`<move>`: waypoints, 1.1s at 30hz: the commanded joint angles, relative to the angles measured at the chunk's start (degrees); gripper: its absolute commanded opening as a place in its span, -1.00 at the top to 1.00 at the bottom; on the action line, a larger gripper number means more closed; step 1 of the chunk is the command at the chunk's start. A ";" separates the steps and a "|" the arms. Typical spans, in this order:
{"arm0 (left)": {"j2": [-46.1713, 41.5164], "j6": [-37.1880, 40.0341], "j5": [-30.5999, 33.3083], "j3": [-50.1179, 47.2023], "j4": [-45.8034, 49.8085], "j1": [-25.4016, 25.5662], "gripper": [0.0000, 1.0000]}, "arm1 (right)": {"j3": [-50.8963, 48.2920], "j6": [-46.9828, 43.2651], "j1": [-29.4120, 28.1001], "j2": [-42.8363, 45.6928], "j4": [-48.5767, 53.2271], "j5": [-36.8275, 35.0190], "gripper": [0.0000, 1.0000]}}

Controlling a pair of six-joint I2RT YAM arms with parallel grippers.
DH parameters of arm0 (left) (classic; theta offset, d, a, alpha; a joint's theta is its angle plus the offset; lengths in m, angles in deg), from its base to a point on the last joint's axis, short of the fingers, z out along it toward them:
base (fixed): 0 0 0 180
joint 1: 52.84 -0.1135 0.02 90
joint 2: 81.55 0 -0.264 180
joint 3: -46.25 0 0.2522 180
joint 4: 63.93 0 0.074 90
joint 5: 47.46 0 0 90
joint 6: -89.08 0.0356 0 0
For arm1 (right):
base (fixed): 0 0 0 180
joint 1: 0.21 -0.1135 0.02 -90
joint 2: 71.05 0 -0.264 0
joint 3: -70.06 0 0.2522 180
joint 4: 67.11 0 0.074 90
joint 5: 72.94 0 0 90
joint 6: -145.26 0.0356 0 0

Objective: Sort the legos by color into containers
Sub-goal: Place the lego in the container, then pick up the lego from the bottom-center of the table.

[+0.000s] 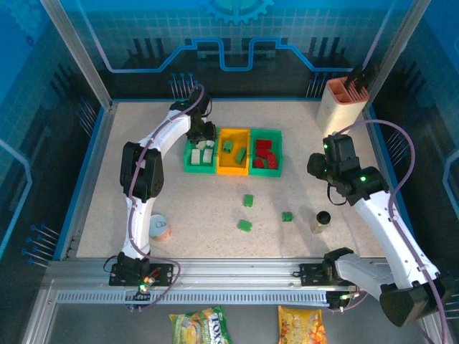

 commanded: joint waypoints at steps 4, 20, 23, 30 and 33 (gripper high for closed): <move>-6.52 -0.04 -2.58 -4.08 -2.33 -0.67 -0.03 | 0.41 -0.82 0.96 -0.10 0.71 1.35 0.01; -27.46 -3.47 -7.61 -26.94 -8.52 0.28 -0.02 | -1.79 -5.25 0.19 -8.21 1.58 14.86 -0.01; -30.41 -4.51 -8.13 -30.85 -9.77 0.97 -0.02 | -3.20 -4.88 -1.15 -9.25 1.87 15.14 -0.01; -35.37 -6.31 -7.95 -38.27 -13.08 3.18 -0.02 | -6.85 -3.30 -5.34 -11.90 2.66 14.36 -0.02; -36.48 -6.91 -7.85 -40.63 -14.22 3.46 -0.02 | -8.47 -2.69 -7.49 -13.07 2.58 13.28 -0.02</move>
